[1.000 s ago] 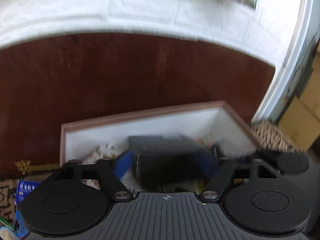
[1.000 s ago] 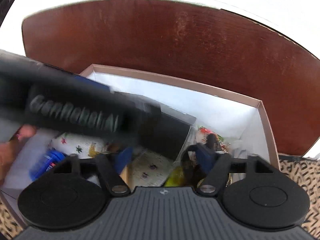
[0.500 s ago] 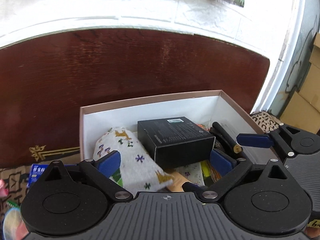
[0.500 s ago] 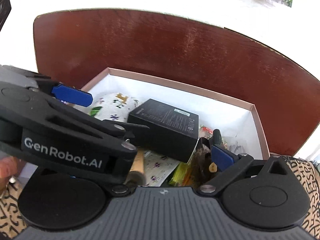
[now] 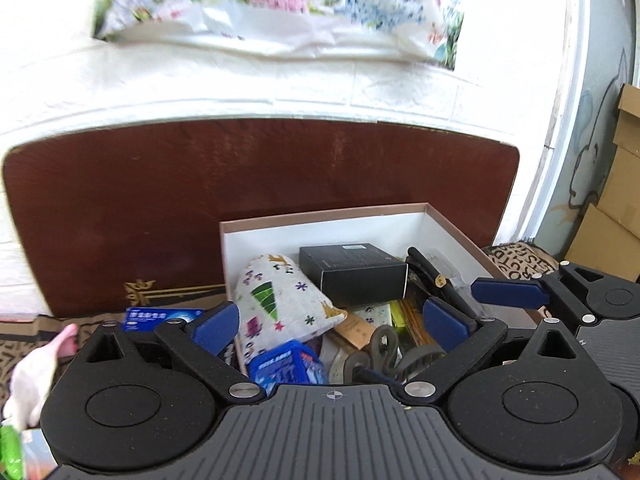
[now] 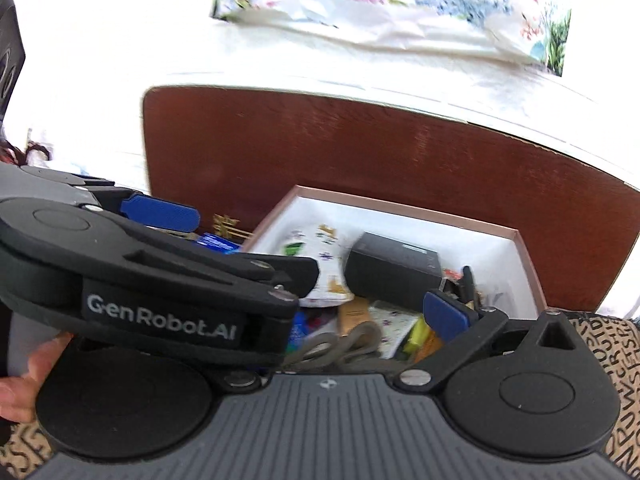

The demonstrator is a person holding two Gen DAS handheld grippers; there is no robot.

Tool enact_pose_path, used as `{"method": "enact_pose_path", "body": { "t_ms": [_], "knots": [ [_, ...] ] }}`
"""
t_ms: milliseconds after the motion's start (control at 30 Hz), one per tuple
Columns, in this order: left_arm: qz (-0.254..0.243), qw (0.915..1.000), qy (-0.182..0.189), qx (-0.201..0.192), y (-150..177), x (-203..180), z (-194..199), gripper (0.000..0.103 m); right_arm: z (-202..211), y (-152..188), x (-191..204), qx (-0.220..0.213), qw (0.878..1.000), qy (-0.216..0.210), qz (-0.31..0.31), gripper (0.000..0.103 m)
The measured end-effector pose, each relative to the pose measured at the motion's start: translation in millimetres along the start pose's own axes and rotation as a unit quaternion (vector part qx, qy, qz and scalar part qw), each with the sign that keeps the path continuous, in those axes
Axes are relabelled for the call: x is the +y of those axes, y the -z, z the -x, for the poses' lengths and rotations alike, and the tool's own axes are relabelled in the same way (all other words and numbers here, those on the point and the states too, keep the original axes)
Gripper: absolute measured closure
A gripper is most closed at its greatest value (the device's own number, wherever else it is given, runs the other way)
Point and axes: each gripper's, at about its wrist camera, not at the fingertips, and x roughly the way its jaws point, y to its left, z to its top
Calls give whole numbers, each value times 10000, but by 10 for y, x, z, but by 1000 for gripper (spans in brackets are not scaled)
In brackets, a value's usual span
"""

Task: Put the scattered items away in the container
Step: 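Withdraw the left gripper and move toward the red eye-cream box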

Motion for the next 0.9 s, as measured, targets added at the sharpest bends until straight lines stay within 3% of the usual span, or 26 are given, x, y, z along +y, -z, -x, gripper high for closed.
{"method": "enact_pose_path", "body": {
  "t_ms": [433,900],
  "knots": [
    [377,9984,-350,-232,611,234,735,0,425,320,627,-467,9982,-374,-17,0],
    [751,9914,-1068,-84,1447,673,1155,0,383,876,1401,-197,9936,-1110,-42,0]
  ]
}}
